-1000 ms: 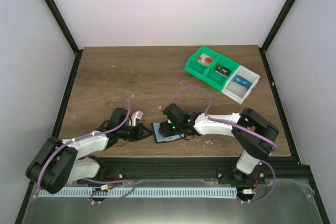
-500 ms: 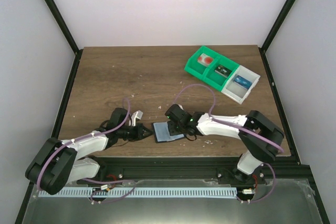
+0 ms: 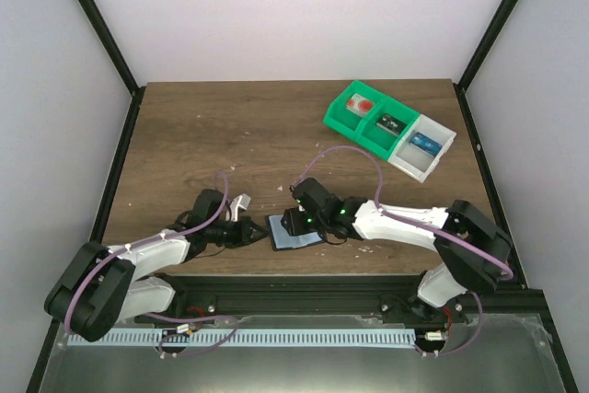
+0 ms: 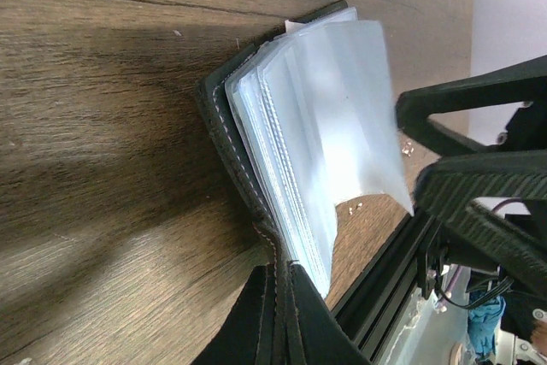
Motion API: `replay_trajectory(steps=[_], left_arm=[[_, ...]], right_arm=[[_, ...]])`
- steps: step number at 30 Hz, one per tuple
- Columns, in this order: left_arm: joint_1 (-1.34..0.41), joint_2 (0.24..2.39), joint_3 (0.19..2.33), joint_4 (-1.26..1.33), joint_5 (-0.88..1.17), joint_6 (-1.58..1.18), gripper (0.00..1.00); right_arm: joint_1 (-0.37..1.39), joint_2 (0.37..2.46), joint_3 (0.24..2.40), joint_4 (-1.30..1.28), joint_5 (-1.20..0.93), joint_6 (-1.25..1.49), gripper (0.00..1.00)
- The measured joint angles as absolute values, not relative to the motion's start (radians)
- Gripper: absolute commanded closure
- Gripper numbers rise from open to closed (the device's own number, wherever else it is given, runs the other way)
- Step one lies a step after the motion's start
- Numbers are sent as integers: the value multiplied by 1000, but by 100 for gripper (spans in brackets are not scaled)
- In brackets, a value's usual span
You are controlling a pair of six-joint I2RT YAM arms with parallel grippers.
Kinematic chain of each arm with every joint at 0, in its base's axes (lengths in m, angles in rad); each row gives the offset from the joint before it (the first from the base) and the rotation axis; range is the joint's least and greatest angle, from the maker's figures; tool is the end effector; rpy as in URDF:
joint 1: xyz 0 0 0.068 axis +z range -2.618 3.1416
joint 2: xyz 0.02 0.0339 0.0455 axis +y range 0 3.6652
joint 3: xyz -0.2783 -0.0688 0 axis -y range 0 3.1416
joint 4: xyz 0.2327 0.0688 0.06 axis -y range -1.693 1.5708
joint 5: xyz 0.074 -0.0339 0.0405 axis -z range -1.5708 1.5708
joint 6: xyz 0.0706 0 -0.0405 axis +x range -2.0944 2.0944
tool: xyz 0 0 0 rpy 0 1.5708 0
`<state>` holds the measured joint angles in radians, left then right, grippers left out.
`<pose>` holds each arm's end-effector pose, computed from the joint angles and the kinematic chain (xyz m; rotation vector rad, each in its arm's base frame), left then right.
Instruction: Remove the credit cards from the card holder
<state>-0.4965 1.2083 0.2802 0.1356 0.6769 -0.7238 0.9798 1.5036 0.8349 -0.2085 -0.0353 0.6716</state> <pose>0.1543 -0.1339 0.1315 0.0766 2.5796 -1.3370 0.1726 0.2617 0.1828 -0.4160 2.5697 0.7226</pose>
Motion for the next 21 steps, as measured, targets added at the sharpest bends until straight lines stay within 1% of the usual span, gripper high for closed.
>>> replay_trajectory(steps=[8,18,21], left_arm=[[-496,1208,280,136,679,-724,100],[-496,1209,276,136,681,-724,100],[-496,1209,272,132,680,-724,100]], right_arm=[[1004,1577,836,-176,-74,669,40],[1006,1643,839,-170,-70,663,39],[1006,1656,844,-164,-71,662,37]])
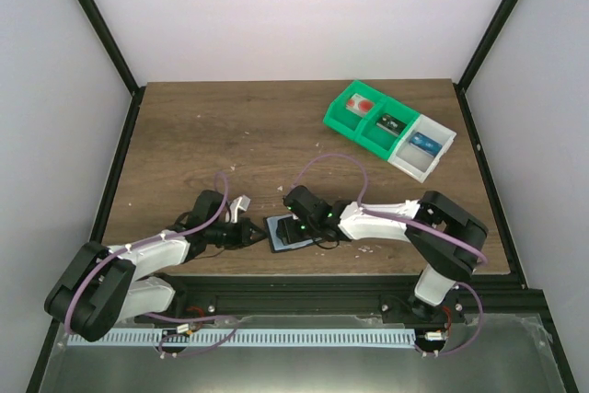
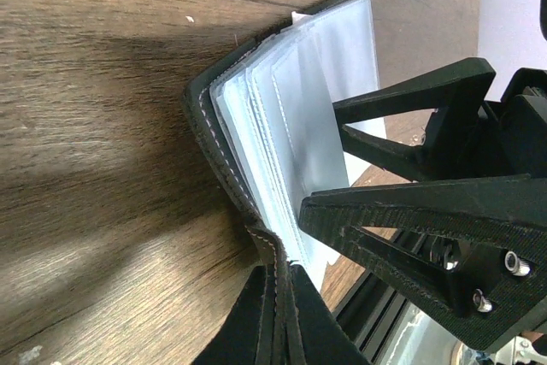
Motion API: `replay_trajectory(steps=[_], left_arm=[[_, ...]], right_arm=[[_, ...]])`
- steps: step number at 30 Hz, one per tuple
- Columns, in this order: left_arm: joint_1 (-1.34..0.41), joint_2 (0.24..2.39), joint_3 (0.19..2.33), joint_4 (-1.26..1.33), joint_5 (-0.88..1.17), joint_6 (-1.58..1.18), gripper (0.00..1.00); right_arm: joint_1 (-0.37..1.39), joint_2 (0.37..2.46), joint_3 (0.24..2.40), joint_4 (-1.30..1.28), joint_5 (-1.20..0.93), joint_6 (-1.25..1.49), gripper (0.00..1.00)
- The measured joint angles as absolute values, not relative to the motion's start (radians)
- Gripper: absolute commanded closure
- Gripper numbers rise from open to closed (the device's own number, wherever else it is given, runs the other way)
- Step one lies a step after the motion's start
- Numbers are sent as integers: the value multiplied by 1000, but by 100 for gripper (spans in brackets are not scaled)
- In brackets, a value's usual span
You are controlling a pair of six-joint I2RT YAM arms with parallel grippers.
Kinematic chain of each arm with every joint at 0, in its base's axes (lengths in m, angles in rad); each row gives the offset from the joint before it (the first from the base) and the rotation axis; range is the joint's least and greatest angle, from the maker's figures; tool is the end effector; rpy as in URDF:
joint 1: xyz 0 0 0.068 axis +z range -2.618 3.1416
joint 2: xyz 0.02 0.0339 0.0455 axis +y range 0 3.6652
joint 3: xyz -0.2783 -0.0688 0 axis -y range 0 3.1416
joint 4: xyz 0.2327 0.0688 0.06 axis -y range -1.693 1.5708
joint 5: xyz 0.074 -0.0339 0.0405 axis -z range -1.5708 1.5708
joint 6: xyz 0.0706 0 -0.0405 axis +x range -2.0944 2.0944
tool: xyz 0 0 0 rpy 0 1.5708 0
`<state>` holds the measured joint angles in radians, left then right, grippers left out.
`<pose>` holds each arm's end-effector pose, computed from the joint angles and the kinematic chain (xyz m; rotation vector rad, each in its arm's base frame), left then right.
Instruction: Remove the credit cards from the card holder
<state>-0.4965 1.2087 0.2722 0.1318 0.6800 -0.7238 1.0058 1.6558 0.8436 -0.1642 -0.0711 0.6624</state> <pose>0.1521 -0.1329 0.1290 0.0724 2.5926 -1.3372 0.1714 0.2798 0.1435 -0.4926 2.6679 0.6802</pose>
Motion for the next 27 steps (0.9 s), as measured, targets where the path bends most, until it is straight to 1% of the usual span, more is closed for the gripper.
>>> replay_trajectory(steps=[3,18,27], left_arm=[[-496,1209,271,131,679,-724,100],[-496,1212,271,133,682,-724,100],[-496,1213,271,132,682,-723,100]], right_arm=[[1006,1661,845,-160,-71,662,34],[1006,1664,845,-148,-81,662,32],[1006,1665,845,-149,-70,654,36]])
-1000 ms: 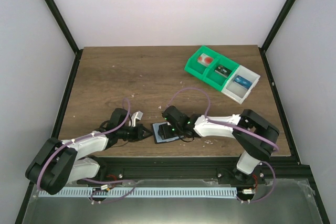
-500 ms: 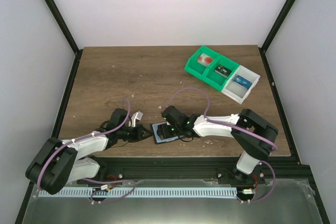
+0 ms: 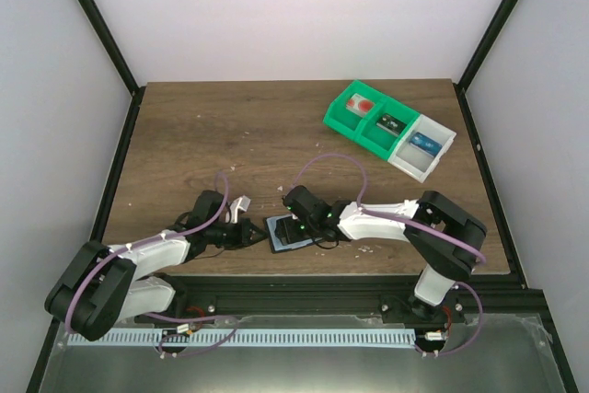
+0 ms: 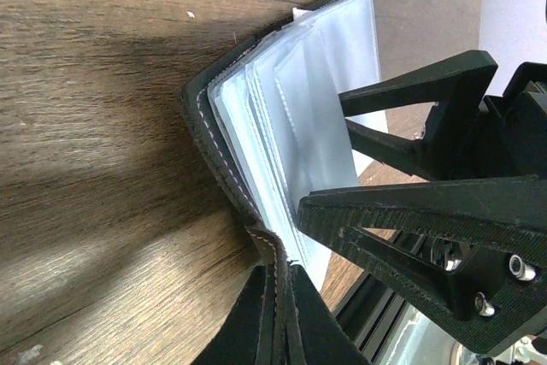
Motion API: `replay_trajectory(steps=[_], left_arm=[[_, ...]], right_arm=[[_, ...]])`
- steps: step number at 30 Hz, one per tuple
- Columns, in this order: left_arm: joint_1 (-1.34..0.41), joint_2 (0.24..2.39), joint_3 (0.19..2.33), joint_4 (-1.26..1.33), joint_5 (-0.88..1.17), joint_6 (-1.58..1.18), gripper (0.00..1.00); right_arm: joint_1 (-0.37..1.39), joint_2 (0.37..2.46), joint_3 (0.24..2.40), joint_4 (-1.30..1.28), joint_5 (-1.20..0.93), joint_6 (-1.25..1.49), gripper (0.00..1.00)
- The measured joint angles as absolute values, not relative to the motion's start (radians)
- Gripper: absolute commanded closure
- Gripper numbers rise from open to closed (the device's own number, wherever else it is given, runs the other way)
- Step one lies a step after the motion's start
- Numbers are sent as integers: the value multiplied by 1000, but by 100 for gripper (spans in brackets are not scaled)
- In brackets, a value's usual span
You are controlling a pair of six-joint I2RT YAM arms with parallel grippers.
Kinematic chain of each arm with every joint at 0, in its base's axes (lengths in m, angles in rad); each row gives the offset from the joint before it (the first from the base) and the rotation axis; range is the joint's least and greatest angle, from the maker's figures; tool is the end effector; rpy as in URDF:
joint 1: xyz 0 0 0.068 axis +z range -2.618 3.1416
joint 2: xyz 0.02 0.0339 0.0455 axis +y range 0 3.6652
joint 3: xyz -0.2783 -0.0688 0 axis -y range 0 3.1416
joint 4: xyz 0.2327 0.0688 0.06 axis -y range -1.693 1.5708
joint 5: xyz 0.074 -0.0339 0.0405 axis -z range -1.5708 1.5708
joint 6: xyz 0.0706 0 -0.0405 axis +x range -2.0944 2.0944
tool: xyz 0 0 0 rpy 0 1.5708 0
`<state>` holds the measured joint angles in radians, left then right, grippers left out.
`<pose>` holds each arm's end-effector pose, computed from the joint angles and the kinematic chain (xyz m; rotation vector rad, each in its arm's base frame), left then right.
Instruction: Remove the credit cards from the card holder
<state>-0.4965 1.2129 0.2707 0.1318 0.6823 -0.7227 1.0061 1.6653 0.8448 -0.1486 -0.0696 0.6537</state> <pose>0.1517 -0.1328 0.1279 0.0724 2.5983 -1.3380 0.1728 0.2819 0.1422 -0.5028 2.6571 0.6826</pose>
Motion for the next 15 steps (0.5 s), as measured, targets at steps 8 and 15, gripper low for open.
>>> replay_trajectory(steps=[8,15], left_arm=[[-496,1216,271,124,682,-717,100],[-496,1216,271,121,683,-717,100]], right_arm=[[1010,1669,845,-153,-25,644,40],[1010,1663,866,-234,83,644,42]])
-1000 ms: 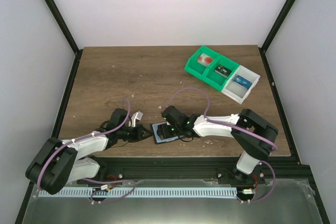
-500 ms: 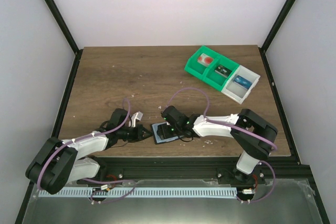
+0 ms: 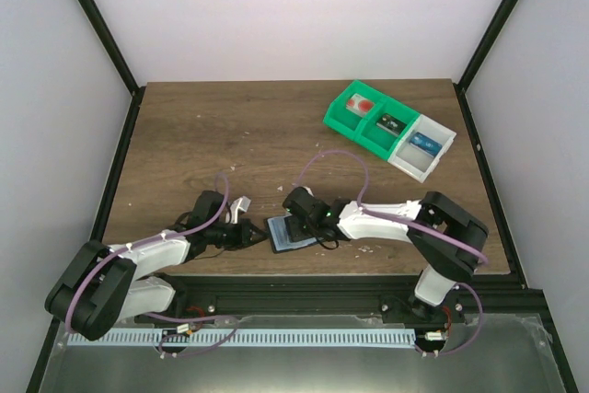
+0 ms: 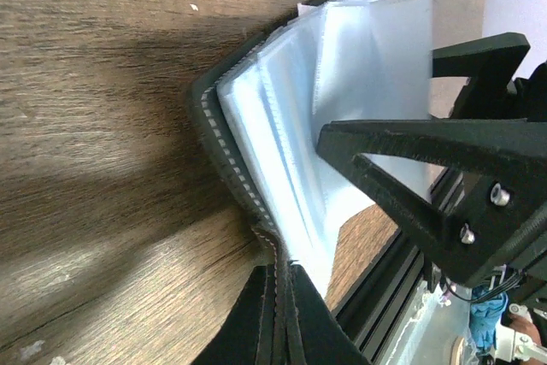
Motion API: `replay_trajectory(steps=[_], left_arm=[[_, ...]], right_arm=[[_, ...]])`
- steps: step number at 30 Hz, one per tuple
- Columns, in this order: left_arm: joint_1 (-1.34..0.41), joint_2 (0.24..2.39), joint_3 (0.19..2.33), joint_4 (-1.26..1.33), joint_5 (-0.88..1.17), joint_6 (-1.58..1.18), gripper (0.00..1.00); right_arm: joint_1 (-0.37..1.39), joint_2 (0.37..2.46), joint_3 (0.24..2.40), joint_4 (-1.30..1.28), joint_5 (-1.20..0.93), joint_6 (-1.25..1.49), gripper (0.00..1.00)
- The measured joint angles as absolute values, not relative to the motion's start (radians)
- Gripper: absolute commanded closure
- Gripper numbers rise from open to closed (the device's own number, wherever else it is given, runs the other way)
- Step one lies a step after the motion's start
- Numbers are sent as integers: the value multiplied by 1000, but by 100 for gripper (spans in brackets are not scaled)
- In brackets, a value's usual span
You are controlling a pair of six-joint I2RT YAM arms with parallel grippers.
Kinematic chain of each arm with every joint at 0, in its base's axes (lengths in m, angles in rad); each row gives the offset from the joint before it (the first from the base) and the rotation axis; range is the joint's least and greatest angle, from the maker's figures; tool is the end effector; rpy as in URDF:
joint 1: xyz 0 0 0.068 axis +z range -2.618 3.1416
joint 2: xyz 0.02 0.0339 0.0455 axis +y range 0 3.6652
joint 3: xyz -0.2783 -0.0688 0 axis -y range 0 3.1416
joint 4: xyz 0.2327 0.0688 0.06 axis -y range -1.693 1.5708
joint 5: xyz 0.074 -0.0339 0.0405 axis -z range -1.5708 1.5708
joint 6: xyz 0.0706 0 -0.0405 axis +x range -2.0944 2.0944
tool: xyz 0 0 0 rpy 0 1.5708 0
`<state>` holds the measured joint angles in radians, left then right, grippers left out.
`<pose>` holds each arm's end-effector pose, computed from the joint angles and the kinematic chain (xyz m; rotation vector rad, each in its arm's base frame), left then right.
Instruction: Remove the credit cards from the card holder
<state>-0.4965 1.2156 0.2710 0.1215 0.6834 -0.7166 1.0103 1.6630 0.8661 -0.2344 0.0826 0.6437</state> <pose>0.1509 -0.1324 0.1266 0.0746 2.6094 -1.3337 0.1779 0.2725 0.1423 -0.4581 2.6389 0.4700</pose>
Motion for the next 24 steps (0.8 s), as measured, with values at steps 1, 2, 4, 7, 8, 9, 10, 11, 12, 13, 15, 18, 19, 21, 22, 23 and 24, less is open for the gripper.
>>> replay_trajectory(steps=[1,2,4,7,8,9,10,11,12,13,15,18,19,21,22,23,24], left_arm=[[-496,1216,271,122,684,-717,100],[-497,1216,271,122,685,-717,100],[-498,1216,271,126,691,-717,100],[-498,1215,271,127,703,-719,100],[-498,1213,271,127,706,-719,100],[-498,1210,271,127,709,-719,100],[-498,1208,271,128,712,-719,100],[-498,1205,271,128,715,-719,100],[-498,1201,271,128,718,-719,100],[-498,1199,271,129,720,-719,100],[-498,1194,269,134,722,-721,100],[-498,1193,261,144,727,-726,100],[-498,1194,259,146,728,-728,100],[-498,1196,258,148,731,-729,100],[-498,1200,258,149,732,-728,100],[-498,1207,259,147,731,-727,100],[-498,1215,260,142,731,-725,100]], right_arm=[[1011,1658,868,-257,104,645,42],[1011,1649,869,-284,126,649,42],[1011,1626,871,-342,169,659,42],[1011,1565,871,-453,236,675,45],[1011,1537,871,-483,252,678,46],[1010,1512,871,-500,259,678,47],[1010,1486,873,-515,262,677,48],[1010,1467,878,-523,260,676,49],[1010,1446,888,-525,249,674,50],[1010,1438,894,-521,239,670,51],[1010,1421,898,-473,193,660,54],[1011,1413,894,-388,104,645,58],[1011,1413,889,-352,73,642,59],[1011,1418,877,-288,11,639,59],[1011,1427,875,-264,-12,638,60],[1011,1442,876,-245,-29,637,60],[1011,1463,879,-234,-38,637,60]])
